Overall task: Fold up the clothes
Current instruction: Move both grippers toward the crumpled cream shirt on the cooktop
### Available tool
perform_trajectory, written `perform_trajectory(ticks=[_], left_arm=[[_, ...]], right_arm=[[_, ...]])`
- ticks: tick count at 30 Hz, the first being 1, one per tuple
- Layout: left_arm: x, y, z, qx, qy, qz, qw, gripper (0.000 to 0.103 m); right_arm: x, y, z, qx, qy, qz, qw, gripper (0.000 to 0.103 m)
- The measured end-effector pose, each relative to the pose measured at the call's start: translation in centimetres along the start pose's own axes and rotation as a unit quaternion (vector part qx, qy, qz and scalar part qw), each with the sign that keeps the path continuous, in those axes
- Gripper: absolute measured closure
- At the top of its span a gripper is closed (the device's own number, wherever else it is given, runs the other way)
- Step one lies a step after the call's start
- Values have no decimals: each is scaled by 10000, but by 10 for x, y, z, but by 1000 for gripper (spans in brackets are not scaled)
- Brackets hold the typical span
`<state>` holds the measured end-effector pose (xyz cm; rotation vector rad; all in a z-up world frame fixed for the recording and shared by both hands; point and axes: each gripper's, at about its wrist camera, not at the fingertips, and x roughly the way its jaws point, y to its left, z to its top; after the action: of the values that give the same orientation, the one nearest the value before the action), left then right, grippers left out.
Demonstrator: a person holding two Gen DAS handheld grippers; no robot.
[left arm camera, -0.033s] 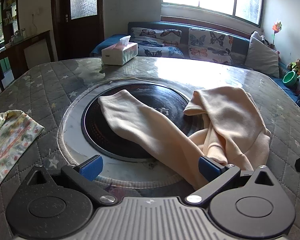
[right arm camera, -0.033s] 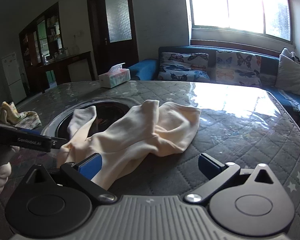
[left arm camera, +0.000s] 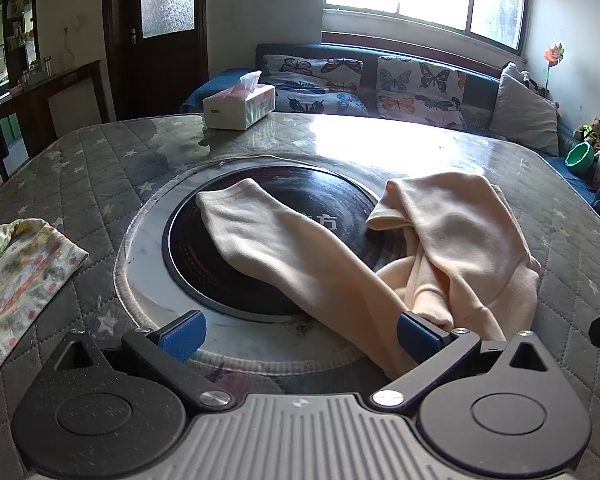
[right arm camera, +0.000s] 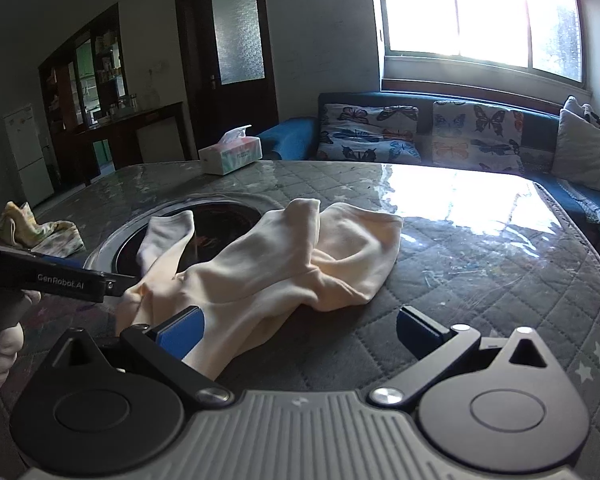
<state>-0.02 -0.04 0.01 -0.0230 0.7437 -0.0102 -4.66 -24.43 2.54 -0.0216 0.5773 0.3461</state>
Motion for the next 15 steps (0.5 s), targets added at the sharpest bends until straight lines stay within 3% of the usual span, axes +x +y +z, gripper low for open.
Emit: perform_trajectory(ticks=[5,15], left_arm=[[-3,-5,-3,-26,21,-25,10000,0],[-18,-9,-13,-43,110,-84,9999,0]], right_arm=[[-7,8,-5,-8,-132,-30,9999,0],[-14,18,-10,-52,159,-113,9998,0]])
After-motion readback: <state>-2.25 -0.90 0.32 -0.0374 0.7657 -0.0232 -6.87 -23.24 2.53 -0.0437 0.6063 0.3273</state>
